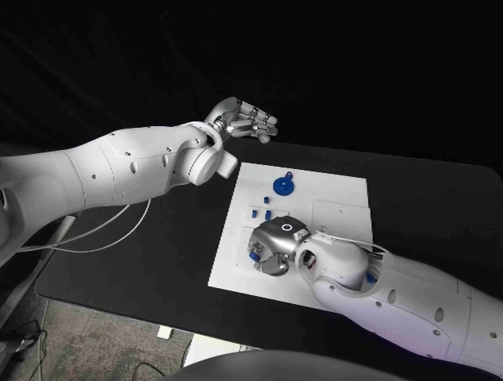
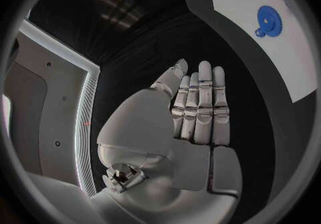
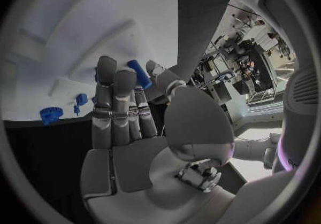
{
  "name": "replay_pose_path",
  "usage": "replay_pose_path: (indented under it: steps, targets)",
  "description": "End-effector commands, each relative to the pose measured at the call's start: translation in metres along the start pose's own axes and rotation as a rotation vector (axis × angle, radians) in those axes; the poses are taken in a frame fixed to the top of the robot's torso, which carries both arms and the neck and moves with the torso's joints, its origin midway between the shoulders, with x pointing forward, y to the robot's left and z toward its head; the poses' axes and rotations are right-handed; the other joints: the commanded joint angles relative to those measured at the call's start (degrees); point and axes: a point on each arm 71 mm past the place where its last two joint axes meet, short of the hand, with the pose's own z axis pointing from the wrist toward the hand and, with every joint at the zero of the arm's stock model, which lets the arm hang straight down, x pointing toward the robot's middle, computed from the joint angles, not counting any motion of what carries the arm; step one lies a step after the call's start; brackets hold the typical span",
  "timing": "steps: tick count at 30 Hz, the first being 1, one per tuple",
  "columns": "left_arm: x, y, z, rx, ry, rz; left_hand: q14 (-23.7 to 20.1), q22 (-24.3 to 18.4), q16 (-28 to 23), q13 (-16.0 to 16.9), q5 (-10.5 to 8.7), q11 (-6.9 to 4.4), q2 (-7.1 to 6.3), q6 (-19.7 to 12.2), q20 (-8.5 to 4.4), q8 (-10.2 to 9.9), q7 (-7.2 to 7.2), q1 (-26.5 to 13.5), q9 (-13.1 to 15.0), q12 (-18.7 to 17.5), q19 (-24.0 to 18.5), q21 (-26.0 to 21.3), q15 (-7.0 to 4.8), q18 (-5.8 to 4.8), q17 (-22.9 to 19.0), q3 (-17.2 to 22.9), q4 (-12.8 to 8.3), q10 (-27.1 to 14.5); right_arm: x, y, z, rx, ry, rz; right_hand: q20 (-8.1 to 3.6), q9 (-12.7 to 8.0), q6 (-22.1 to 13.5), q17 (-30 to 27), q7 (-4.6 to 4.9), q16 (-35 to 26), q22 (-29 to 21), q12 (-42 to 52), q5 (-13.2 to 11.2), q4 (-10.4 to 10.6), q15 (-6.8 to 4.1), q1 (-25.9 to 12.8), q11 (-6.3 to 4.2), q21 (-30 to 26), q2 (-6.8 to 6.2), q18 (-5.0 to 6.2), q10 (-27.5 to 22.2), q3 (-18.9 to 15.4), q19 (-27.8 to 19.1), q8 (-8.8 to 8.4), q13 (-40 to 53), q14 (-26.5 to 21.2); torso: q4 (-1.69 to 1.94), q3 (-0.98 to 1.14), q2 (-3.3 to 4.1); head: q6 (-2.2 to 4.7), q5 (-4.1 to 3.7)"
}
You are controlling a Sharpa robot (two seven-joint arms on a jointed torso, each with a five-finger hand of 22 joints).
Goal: Assemble the parts on the task board
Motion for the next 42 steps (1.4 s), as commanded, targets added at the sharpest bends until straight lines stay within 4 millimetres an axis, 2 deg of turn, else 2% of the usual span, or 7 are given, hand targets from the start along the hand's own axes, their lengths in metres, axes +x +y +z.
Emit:
replay_pose_path:
  steps: [1,15,25,32,34,36,42]
  targets:
    - [0.001,-0.001,0.0,0.006,0.01,-0.009,-0.1,-0.1,-0.2,-0.1,0.06,0.03,0.46,-0.4,0.32,-0.1,0.16,0.1,0.0,-0.1,0.0,0.1,0.39,-0.92,0.0,-0.3,0.0,-0.4,0.0,-0.001,-0.001,-0.003,-0.011,0.03,0.41,-0.1,-0.8,-0.5,0.28,0.4,-0.8,0.0,0.0,0.0,0.35,1.1,0.3,-0.1,0.5,0.7,-0.8,-3.5,2.2,-0.17,-0.1,-0.2,-0.08,0.08,0.04,0.14,-0.08]
    - [0.0,-0.001,0.0,0.004,0.008,-0.009,-0.1,-0.1,-0.2,-0.1,0.06,0.03,0.46,-0.4,0.32,-0.1,0.16,0.1,0.0,-0.1,0.0,0.1,0.39,-0.92,0.0,-0.3,0.0,-0.4,-0.008,-0.006,-0.011,0.0,-0.112,0.079,0.97,-0.1,-2.7,-2.4,0.7,1.3,-3.7,0.0,-0.6,0.6,0.81,4.0,1.12,0.9,0.49,1.49,-4.5,-8.9,2.1,-0.2,-0.1,-0.5,-0.09,0.16,0.04,0.22,-0.4]
    - [-0.004,0.001,-0.001,0.002,0.003,-0.007,-0.2,0.0,-0.3,-0.1,-0.05,0.06,0.4,-0.5,0.34,-0.1,0.16,0.0,0.0,-0.1,0.0,0.1,0.41,-0.92,0.0,-0.3,0.0,-0.5,-0.022,-0.022,-0.036,0.006,-0.232,0.221,1.29,-0.3,-10.2,-3.0,-0.14,1.3,-6.1,0.0,-5.7,12.9,1.12,9.6,1.59,1.2,-3.26,1.69,-7.7,-18.0,2.1,-0.37,-0.1,-0.7,-0.26,0.12,-0.09,0.53,-1.45]
    - [-0.01,0.004,-0.004,-0.005,-0.006,-0.003,-0.2,-0.1,-0.3,-0.1,-0.09,0.05,0.4,-0.5,0.36,-0.1,0.15,-0.1,0.0,-0.1,0.0,0.1,0.42,-0.93,0.0,-0.3,0.0,-0.4,-0.037,-0.064,-0.065,0.098,-0.243,0.43,-0.04,0.0,-2.2,-2.6,0.45,1.5,-6.1,0.0,-6.5,8.1,-0.33,6.9,-0.18,2.6,2.14,0.82,1.5,-15.7,2.1,-0.19,0.1,-0.3,-0.54,0.24,-0.25,0.92,-3.09]
    - [-0.013,0.006,-0.005,-0.009,-0.008,-0.002,-0.1,-0.1,-0.2,-0.1,-0.09,0.03,0.45,-0.5,0.38,-0.1,0.12,-0.3,0.0,-0.1,0.0,0.1,0.43,-0.93,0.0,-0.4,0.1,-0.4,-0.041,-0.077,-0.075,0.128,-0.245,0.452,-0.86,0.6,0.8,-2.5,-0.84,1.5,-6.0,1.1,-0.5,7.6,-1.63,6.9,-2.08,2.8,4.18,0.58,6.4,-13.6,2.1,0.57,0.6,-0.3,-0.73,0.3,-0.35,1.04,-3.36]
    - [-0.016,0.009,-0.008,-0.015,-0.012,-0.003,-0.1,-0.3,-0.2,-0.1,-0.06,0.01,0.48,-0.5,0.4,-0.1,0.06,-0.4,0.0,-0.1,0.1,0.0,0.43,-0.92,0.0,-0.4,0.3,-0.4,-0.045,-0.092,-0.087,0.164,-0.24,0.467,-2.12,1.6,3.3,-2.0,-1.83,1.7,-5.7,2.3,2.6,6.1,-2.81,5.9,-3.65,3.3,3.71,-0.55,10.2,-11.4,2.1,0.59,1.6,-0.3,-0.99,0.41,-0.53,0.97,-4.05]
    - [-0.025,0.017,-0.014,-0.033,-0.026,-0.016,-0.1,-1.6,-0.1,-0.1,-0.07,0.0,0.36,-0.5,0.41,-0.1,0.08,-0.7,0.0,-0.1,0.4,0.0,0.44,-0.94,0.1,-0.3,0.5,-0.4,-0.045,-0.137,-0.123,0.306,-0.174,0.577,-3.88,4.0,6.0,-1.0,-3.41,1.4,-5.4,9.6,-1.2,4.0,-4.28,3.1,-6.05,3.8,3.52,-2.64,16.7,-10.4,2.1,0.12,8.8,-0.1,-1.9,0.75,-1.06,0.94,-5.75]
